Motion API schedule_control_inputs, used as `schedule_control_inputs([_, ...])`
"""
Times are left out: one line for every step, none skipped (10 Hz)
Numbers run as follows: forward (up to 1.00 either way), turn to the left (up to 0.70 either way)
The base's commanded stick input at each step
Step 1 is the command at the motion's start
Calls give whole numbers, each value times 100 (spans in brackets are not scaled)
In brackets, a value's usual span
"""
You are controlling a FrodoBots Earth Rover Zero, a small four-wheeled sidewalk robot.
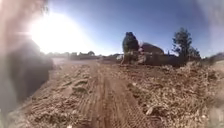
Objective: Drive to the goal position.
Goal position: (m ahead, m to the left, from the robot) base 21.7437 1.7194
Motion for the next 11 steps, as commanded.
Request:
schedule_control_inputs([50,0])
schedule_control_inputs([50,0])
schedule_control_inputs([50,0])
schedule_control_inputs([50,0])
schedule_control_inputs([50,0])
schedule_control_inputs([50,0])
schedule_control_inputs([50,0])
schedule_control_inputs([50,0])
schedule_control_inputs([50,0])
schedule_control_inputs([50,0])
schedule_control_inputs([50,0])
